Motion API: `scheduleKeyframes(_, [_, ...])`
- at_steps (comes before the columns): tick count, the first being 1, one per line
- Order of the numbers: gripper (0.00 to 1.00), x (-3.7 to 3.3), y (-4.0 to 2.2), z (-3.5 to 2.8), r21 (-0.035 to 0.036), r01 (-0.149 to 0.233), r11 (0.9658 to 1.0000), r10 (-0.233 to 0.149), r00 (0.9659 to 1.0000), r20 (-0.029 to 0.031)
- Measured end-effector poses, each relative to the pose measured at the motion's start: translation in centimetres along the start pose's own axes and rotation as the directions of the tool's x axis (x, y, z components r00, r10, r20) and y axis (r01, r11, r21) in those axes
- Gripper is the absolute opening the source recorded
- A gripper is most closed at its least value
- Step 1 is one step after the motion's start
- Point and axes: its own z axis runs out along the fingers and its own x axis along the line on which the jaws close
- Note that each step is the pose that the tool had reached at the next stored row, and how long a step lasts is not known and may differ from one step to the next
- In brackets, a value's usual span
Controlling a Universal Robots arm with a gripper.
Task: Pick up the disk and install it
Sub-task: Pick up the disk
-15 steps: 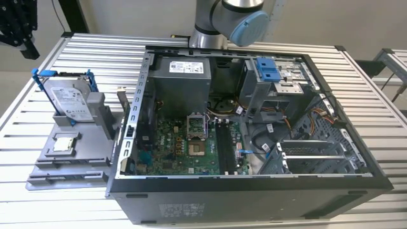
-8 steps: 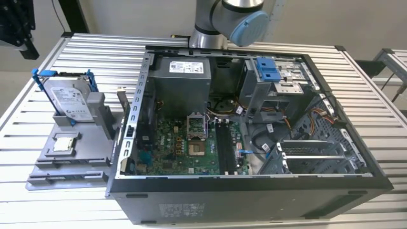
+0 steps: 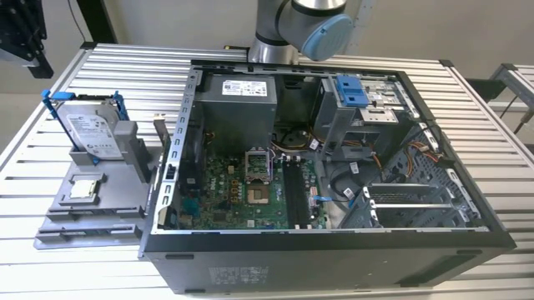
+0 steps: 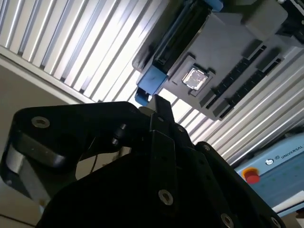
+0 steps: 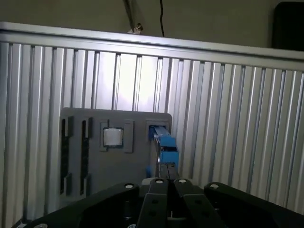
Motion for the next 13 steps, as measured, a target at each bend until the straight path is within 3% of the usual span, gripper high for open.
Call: scheduleKeyframes(13, [0.0, 0.02, -0.13, 0.07, 0.0, 0.0, 1.0, 0.0, 1.0, -0.0001])
